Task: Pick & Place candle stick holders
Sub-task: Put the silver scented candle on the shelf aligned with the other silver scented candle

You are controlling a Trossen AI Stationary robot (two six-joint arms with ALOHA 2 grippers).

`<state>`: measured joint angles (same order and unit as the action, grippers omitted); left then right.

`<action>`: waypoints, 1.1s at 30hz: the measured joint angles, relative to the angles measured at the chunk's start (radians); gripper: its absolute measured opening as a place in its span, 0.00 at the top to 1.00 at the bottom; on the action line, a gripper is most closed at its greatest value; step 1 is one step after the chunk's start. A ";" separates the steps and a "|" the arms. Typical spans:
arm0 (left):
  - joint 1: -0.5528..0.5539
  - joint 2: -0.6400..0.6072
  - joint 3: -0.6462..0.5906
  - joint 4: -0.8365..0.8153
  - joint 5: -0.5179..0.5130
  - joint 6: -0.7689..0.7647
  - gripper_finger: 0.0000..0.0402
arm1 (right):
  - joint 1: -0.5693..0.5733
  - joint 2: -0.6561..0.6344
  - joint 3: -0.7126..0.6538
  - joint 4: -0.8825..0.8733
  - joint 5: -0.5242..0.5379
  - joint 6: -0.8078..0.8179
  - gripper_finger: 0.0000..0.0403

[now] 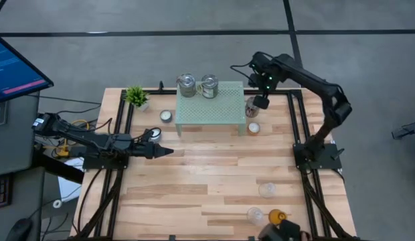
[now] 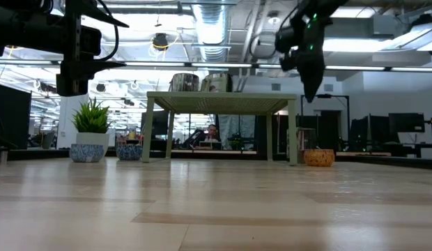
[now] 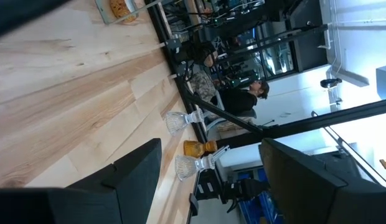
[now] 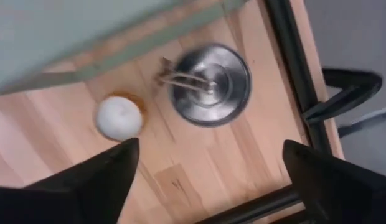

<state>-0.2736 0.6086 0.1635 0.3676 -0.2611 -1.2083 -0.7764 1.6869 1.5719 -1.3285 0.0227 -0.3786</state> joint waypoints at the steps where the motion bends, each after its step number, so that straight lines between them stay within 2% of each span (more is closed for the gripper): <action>1: 0.000 0.000 0.000 0.000 0.000 0.000 0.31 | -0.004 0.021 0.000 0.000 0.000 -0.009 0.03; 6: 0.000 0.000 0.000 0.000 0.000 0.000 0.31 | -0.016 0.089 0.000 0.026 0.000 -0.051 0.10; 14: 0.000 0.000 0.000 0.000 0.000 0.000 0.31 | -0.030 0.093 -0.004 0.049 -0.047 -0.057 0.02; 18: 0.000 0.000 0.000 0.000 0.000 0.000 0.31 | -0.038 0.008 -0.005 -0.005 -0.060 -0.026 0.02; 20: 0.000 0.000 0.000 0.000 0.000 0.000 0.31 | -0.038 -0.053 -0.005 -0.017 -0.100 0.007 0.01; 27: 0.000 0.000 0.000 0.000 0.000 0.000 0.31 | 0.015 -0.256 -0.036 -0.001 -0.123 0.069 0.01; 29: 0.000 0.000 0.000 0.000 0.000 0.007 0.31 | 0.024 -0.308 -0.102 0.085 -0.122 0.038 0.01; 33: 0.000 0.000 0.000 0.000 0.000 0.031 0.31 | -0.003 -0.370 -0.272 0.372 -0.133 0.028 0.01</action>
<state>-0.2737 0.6086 0.1635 0.3676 -0.2611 -1.1772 -0.7795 1.3171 1.2998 -0.9569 -0.1098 -0.3502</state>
